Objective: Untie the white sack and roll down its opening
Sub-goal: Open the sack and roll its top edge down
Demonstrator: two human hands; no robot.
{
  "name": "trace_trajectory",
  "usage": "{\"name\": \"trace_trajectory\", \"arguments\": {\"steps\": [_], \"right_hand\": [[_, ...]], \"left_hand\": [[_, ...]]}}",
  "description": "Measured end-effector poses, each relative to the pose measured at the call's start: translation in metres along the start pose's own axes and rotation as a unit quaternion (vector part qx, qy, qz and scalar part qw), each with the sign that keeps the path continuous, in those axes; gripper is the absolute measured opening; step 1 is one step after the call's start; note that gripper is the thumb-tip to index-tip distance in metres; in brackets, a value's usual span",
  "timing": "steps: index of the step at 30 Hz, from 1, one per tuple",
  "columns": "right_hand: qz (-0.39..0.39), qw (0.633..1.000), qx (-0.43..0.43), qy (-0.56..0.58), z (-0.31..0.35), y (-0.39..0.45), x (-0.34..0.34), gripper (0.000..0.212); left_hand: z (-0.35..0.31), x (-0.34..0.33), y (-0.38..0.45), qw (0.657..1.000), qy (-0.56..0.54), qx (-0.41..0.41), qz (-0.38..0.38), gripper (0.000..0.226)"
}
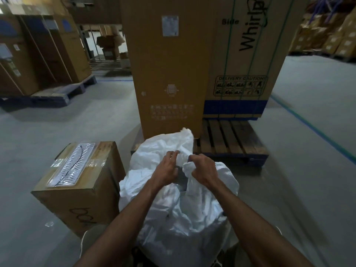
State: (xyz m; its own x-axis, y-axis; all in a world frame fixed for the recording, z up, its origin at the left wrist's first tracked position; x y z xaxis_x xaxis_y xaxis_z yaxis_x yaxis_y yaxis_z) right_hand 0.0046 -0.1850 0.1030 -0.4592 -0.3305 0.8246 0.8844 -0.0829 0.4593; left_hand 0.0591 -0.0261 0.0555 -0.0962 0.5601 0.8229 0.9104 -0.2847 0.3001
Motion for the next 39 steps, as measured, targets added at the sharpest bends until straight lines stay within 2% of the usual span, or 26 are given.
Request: {"name": "trace_trajectory", "arguments": {"steps": [2, 4, 6, 7, 10, 11, 14, 17, 19, 21, 23, 25, 27, 30, 32, 34, 36, 39], "right_hand": [[-0.046, 0.992, 0.120, -0.011, 0.007, 0.000, 0.020, 0.029], [-0.055, 0.969, 0.239, -0.041, 0.012, -0.003, 0.037, 0.032], [-0.067, 0.948, 0.308, -0.049, 0.009, -0.006, 0.051, 0.030], [-0.077, 0.942, 0.324, -0.049, 0.006, -0.008, 0.059, 0.029], [-0.125, 0.934, 0.332, -0.033, -0.007, -0.014, 0.085, 0.030], [-0.140, 0.935, 0.325, -0.028, -0.011, -0.018, 0.092, 0.031], [-0.148, 0.954, 0.256, -0.049, -0.014, -0.024, 0.109, 0.043], [-0.082, 0.989, 0.099, -0.070, -0.004, -0.029, 0.112, 0.054], [-0.049, 0.997, -0.004, -0.065, 0.001, -0.030, 0.105, 0.060], [0.000, 0.992, -0.046, -0.116, 0.006, -0.026, 0.092, 0.070], [0.066, 0.988, -0.044, -0.135, 0.014, -0.023, 0.077, 0.066], [0.109, 0.990, -0.046, -0.075, 0.025, -0.023, 0.064, 0.052], [0.117, 0.988, -0.088, 0.038, 0.034, -0.024, 0.054, 0.042], [0.087, 0.953, -0.193, 0.219, 0.040, -0.021, 0.052, 0.047], [0.090, 0.928, -0.213, 0.293, 0.040, -0.016, 0.050, 0.048], [0.078, 0.912, -0.218, 0.338, 0.036, -0.009, 0.044, 0.042], [0.051, 0.915, -0.214, 0.338, 0.031, -0.002, 0.041, 0.041], [0.039, 0.944, -0.159, 0.285, 0.033, 0.004, 0.048, 0.034]], "left_hand": [[-0.013, 0.020, 0.007, 0.998, 0.027, -0.044, -0.035, 0.088], [-0.026, 0.039, 0.014, 0.989, 0.076, -0.112, -0.056, 0.105], [-0.037, 0.055, 0.022, 0.972, 0.160, -0.166, -0.047, 0.105], [-0.042, 0.063, 0.025, 0.962, 0.202, -0.179, -0.034, 0.094], [-0.046, 0.080, 0.030, 0.945, 0.256, -0.202, -0.001, 0.034], [-0.045, 0.083, 0.028, 0.946, 0.255, -0.201, 0.013, 0.027], [-0.043, 0.087, 0.016, 0.950, 0.245, -0.186, 0.052, 0.030], [-0.045, 0.091, 0.000, 0.962, 0.225, -0.153, 0.033, 0.037], [-0.047, 0.093, -0.010, 0.964, 0.227, -0.141, 0.015, 0.038], [-0.047, 0.094, -0.017, 0.971, 0.202, -0.126, -0.018, 0.034], [-0.048, 0.095, -0.021, 0.973, 0.185, -0.129, -0.052, 0.026], [-0.049, 0.094, -0.026, 0.970, 0.182, -0.151, -0.059, 0.020], [-0.049, 0.092, -0.031, 0.967, 0.178, -0.172, -0.058, 0.016], [-0.036, 0.090, -0.035, 0.972, 0.111, -0.189, -0.079, 0.015], [-0.027, 0.093, -0.034, 0.982, 0.040, -0.154, -0.099, 0.029], [-0.024, 0.098, -0.029, 0.986, -0.020, -0.081, -0.146, 0.055], [-0.023, 0.102, -0.019, 0.979, -0.067, -0.004, -0.190, 0.074], [-0.018, 0.097, -0.005, 0.989, -0.070, 0.040, -0.125, 0.086]]}}
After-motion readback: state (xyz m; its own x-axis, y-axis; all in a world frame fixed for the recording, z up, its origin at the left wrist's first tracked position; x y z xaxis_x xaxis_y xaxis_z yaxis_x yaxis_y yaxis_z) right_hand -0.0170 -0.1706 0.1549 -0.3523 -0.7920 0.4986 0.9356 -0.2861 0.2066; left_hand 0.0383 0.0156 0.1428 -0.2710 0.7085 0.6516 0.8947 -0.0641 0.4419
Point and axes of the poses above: each hand's wrist, its own y-axis towards the middle knuckle, its own x-axis out of the back of the hand, z = x × y, the point moved 2 cm from there along y, towards the middle knuckle, and after that the axes turned 13 degrees about -z, right-handed, at the moved point
